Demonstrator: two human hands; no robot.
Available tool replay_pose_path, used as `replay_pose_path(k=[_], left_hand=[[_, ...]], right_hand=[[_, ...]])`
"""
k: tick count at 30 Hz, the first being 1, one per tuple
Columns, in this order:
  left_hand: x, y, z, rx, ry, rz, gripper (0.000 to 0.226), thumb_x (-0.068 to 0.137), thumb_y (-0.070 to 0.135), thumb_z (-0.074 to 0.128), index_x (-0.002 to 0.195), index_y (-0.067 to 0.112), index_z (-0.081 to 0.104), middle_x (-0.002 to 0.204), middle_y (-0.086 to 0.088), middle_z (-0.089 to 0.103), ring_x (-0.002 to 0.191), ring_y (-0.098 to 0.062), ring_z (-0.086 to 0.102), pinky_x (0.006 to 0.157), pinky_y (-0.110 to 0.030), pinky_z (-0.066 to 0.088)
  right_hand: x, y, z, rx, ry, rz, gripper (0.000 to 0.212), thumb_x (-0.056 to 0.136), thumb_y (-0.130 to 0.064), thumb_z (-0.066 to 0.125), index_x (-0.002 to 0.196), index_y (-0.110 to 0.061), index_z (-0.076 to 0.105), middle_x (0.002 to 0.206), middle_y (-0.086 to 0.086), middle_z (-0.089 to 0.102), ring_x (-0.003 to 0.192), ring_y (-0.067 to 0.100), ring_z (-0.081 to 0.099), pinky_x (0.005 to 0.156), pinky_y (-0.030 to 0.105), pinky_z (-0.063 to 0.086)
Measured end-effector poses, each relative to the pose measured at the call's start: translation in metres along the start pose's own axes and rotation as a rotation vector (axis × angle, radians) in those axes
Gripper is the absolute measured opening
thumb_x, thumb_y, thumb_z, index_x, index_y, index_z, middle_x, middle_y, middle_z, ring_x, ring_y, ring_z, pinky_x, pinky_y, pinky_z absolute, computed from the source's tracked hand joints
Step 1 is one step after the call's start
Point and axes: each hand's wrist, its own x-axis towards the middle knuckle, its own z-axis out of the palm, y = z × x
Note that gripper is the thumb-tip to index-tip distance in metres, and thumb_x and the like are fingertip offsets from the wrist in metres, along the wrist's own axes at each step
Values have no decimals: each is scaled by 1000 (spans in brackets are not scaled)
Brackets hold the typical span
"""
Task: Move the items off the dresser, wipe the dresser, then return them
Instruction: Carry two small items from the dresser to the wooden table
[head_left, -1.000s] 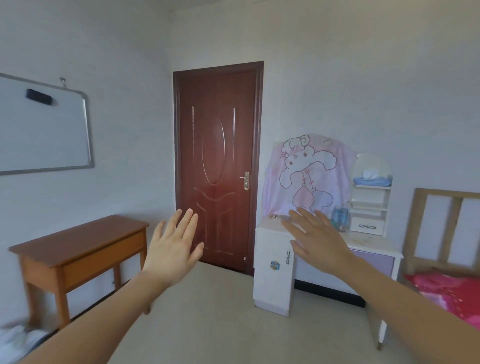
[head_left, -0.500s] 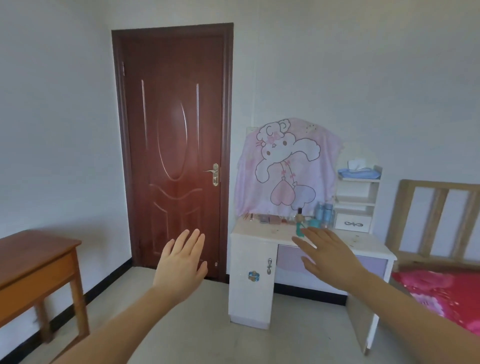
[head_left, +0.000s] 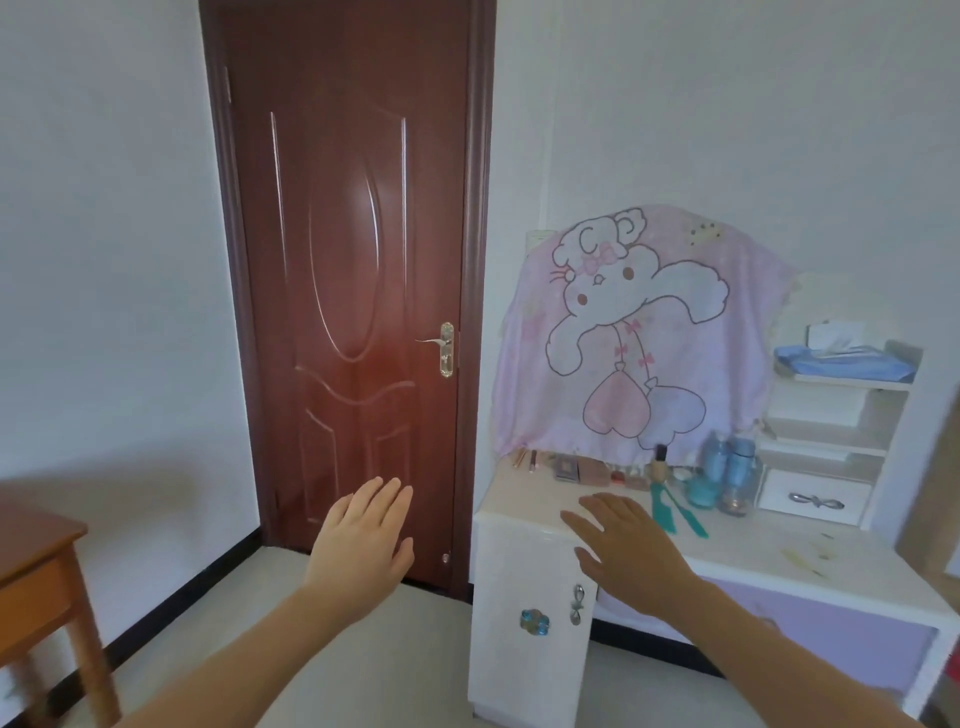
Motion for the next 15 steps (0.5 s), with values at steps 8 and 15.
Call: replay_pose_path(k=[8, 15], left_hand=[[134, -59, 98, -18, 19, 17, 45, 73, 36, 46, 99, 11, 72, 99, -2, 72, 95, -21, 69, 71, -35, 56], [240, -62, 218, -233, -26, 60, 41, 67, 32, 77, 103, 12, 70, 99, 3, 70, 91, -15, 67, 69, -28, 55]], right_hand=[[92, 60, 113, 29, -130, 62, 39, 64, -32, 68, 100, -21, 57, 84, 1, 67, 75, 20, 66, 66, 29, 55], [125, 103, 205, 35, -236, 205, 30, 70, -37, 44, 95, -25, 55, 85, -3, 69, 73, 16, 66, 61, 27, 55]])
